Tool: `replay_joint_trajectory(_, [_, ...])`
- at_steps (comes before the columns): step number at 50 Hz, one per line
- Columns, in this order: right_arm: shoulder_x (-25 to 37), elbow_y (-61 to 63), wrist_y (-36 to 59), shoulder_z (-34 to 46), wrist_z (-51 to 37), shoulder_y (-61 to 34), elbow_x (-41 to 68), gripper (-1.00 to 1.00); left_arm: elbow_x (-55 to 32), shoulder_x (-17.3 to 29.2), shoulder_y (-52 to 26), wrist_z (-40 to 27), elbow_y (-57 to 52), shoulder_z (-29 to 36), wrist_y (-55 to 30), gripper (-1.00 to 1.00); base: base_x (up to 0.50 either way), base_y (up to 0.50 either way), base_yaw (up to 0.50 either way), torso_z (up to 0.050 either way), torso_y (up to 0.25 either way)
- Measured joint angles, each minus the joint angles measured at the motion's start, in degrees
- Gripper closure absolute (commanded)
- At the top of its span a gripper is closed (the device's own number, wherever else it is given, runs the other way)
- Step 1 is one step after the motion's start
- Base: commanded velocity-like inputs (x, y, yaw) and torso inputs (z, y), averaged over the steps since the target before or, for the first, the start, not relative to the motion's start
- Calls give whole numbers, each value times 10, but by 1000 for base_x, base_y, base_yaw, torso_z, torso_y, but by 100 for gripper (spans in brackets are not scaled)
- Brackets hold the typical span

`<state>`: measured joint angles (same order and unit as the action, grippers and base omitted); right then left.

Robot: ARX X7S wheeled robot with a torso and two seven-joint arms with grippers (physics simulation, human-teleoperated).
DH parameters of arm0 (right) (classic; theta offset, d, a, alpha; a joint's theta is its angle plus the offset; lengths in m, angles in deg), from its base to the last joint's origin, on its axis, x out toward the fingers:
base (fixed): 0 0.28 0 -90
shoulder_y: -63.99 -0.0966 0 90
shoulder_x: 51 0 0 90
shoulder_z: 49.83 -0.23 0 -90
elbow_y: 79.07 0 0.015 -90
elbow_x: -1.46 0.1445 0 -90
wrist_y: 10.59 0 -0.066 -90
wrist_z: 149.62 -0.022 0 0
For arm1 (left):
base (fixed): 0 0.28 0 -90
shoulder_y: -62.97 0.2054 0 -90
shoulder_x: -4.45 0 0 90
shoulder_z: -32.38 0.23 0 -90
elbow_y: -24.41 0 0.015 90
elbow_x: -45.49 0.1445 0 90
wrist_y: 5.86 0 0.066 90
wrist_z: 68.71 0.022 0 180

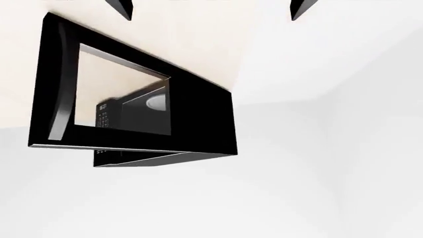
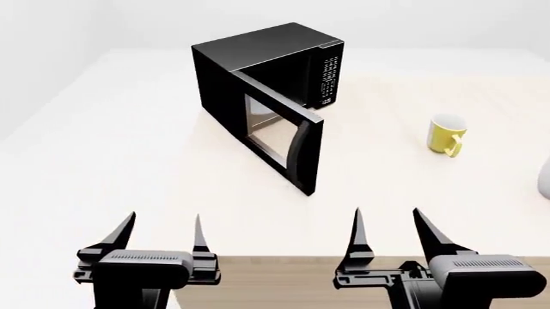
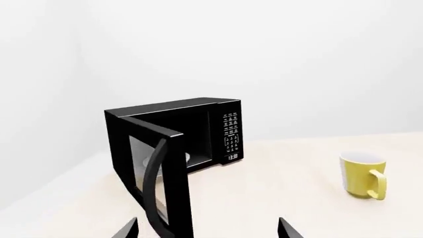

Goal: Close the microwave.

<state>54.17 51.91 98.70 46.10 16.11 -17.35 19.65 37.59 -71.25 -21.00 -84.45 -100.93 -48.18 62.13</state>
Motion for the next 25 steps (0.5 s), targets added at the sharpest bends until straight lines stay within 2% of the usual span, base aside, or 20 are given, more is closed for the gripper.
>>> replay_joint_trajectory(14, [4,5,-6,1,-7,2,5,-100,-4,5,2,-8,-8,3,-5,-100,0,0,0,0,0])
replay_joint_trajectory(25, [9,9,-22,1,-2,7,18,-100,-6,8,1,-12,-10,6,-6,-100,498,0,0,0,0])
